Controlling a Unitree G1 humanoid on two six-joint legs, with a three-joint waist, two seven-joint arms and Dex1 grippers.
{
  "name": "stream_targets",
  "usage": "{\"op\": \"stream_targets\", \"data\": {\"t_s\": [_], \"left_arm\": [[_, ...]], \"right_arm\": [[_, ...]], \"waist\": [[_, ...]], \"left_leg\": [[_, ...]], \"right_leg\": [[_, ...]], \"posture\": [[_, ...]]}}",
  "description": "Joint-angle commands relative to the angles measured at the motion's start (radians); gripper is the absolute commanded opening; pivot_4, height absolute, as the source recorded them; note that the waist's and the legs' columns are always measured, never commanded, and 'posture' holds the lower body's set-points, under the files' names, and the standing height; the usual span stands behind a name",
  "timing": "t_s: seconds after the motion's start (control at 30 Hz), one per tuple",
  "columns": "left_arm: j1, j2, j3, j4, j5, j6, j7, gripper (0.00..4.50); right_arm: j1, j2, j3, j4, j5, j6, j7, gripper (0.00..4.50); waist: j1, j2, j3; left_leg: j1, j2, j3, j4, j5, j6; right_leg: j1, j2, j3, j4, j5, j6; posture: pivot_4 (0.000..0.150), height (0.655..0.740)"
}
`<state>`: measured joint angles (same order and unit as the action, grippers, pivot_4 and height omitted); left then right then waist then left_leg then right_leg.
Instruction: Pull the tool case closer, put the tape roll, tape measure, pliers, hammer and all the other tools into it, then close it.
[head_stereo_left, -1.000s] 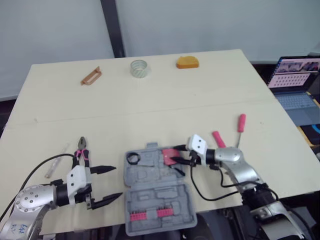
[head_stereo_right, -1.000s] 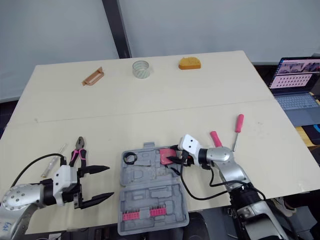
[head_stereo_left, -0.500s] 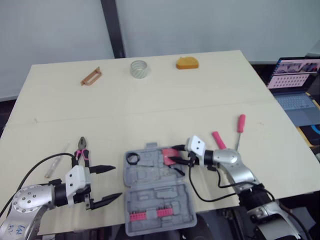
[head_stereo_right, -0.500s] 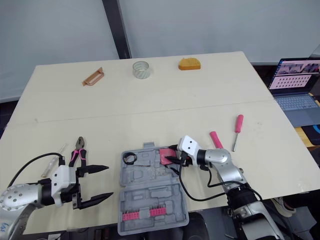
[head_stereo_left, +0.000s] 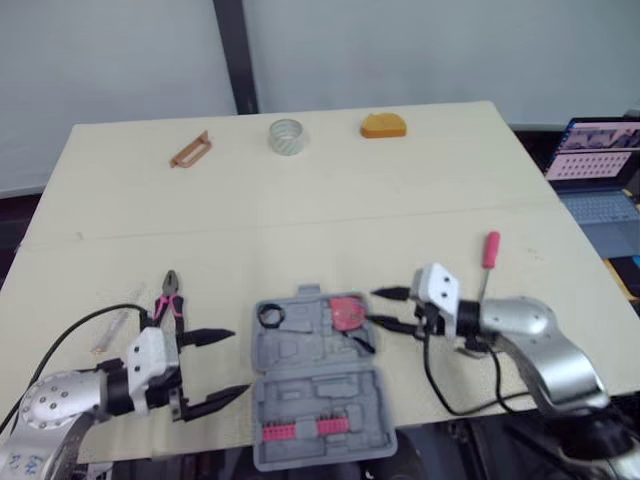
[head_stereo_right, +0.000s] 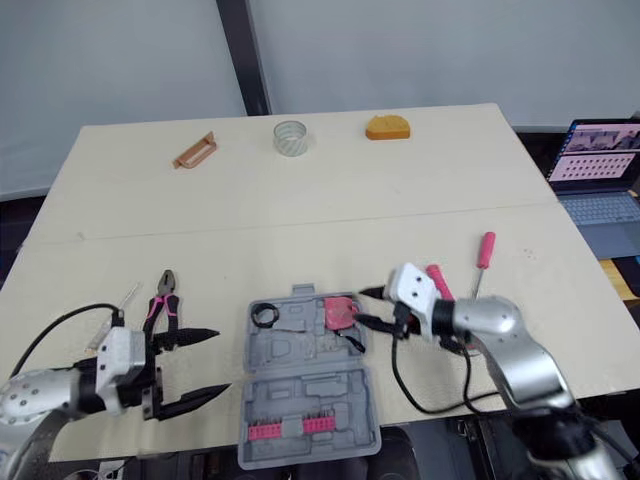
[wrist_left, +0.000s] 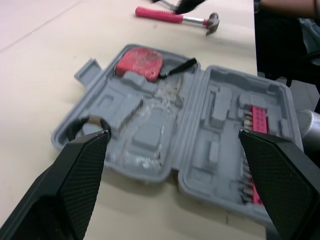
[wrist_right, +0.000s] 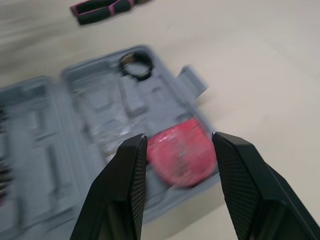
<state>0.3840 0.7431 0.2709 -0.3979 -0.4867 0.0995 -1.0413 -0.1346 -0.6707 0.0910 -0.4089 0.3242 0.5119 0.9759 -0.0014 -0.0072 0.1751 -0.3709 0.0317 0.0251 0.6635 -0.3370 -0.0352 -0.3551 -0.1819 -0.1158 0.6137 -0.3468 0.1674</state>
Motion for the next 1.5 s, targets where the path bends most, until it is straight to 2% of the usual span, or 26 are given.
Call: {"op": "stream_targets", "data": {"t_s": [0.03,0.07,0.1,0.17,0.23,0.43,0.63,0.97,1.5], "left_arm": [[0.060,-0.007,0.032,-0.030,-0.010,-0.025,-0.021,4.50],[0.091,-0.011,0.041,-0.038,-0.019,-0.015,-0.018,4.50],[0.112,-0.014,0.048,-0.045,-0.027,-0.007,-0.015,4.50],[0.154,-0.028,0.064,-0.061,-0.035,0.006,-0.001,4.50],[0.188,-0.040,0.074,-0.074,-0.035,0.015,0.010,4.50],[0.252,-0.106,0.121,-0.076,-0.023,-0.014,0.049,4.50],[0.345,-0.135,0.161,-0.042,-0.022,-0.081,-0.008,4.50],[0.327,-0.141,0.142,0.011,-0.007,-0.151,-0.037,4.50],[0.308,-0.161,0.099,0.038,0.012,-0.191,-0.024,4.50]], "right_arm": [[0.095,-0.056,-0.064,-0.107,0.046,0.081,-0.022,2.20],[0.143,-0.072,-0.093,-0.132,0.061,0.099,-0.025,2.20],[0.175,-0.082,-0.114,-0.151,0.074,0.113,-0.029,2.71],[0.237,-0.105,-0.141,-0.180,0.089,0.127,-0.028,3.40],[0.293,-0.116,-0.163,-0.195,0.096,0.123,-0.030,4.48],[0.428,-0.102,-0.222,-0.168,0.073,0.023,-0.044,4.48],[0.533,-0.104,-0.269,-0.116,0.042,-0.117,-0.017,4.48],[0.539,-0.104,-0.251,-0.036,0.030,-0.216,0.001,4.48],[0.531,-0.095,-0.220,-0.052,0.039,-0.239,-0.016,4.48]], "waist": [[0.003,0.000,0.000],[0.005,0.000,0.000],[0.007,0.000,0.000],[0.012,0.000,0.000],[0.017,-0.001,0.000],[0.027,-0.001,-0.001],[0.028,-0.002,-0.001],[0.027,-0.002,-0.001],[0.027,-0.002,-0.001]], "left_leg": [[0.000,0.000,0.000,0.001,0.000,0.000],[0.000,0.000,0.000,0.001,0.000,0.000],[0.000,0.000,0.000,0.000,0.000,0.001],[0.000,0.000,0.001,0.000,-0.001,0.002],[0.000,0.000,0.001,0.001,-0.001,0.002],[0.001,0.000,0.001,0.002,-0.002,0.002],[0.001,0.000,0.001,0.002,-0.002,0.003],[0.002,0.000,0.001,0.002,-0.002,0.003],[0.002,0.000,0.001,0.002,-0.002,0.003]], "right_leg": [[0.000,0.000,0.000,0.000,0.000,0.000],[0.000,0.000,0.000,0.000,0.000,-0.001],[0.000,0.000,0.000,-0.001,0.000,-0.001],[0.001,0.000,0.000,-0.002,0.000,-0.001],[0.001,0.000,0.000,-0.002,0.000,-0.001],[0.002,0.000,0.001,-0.002,0.001,-0.001],[0.003,0.000,0.000,-0.004,0.001,-0.001],[0.003,0.000,0.001,-0.005,0.001,-0.001],[0.004,0.000,0.000,-0.005,0.001,-0.001]], "posture": [[0.150,0.7400],[0.150,0.7400],[0.150,0.7400],[0.150,0.7400],[0.150,0.7400],[0.150,0.7400],[0.150,0.7400],[0.150,0.7400],[0.150,0.7400]]}}
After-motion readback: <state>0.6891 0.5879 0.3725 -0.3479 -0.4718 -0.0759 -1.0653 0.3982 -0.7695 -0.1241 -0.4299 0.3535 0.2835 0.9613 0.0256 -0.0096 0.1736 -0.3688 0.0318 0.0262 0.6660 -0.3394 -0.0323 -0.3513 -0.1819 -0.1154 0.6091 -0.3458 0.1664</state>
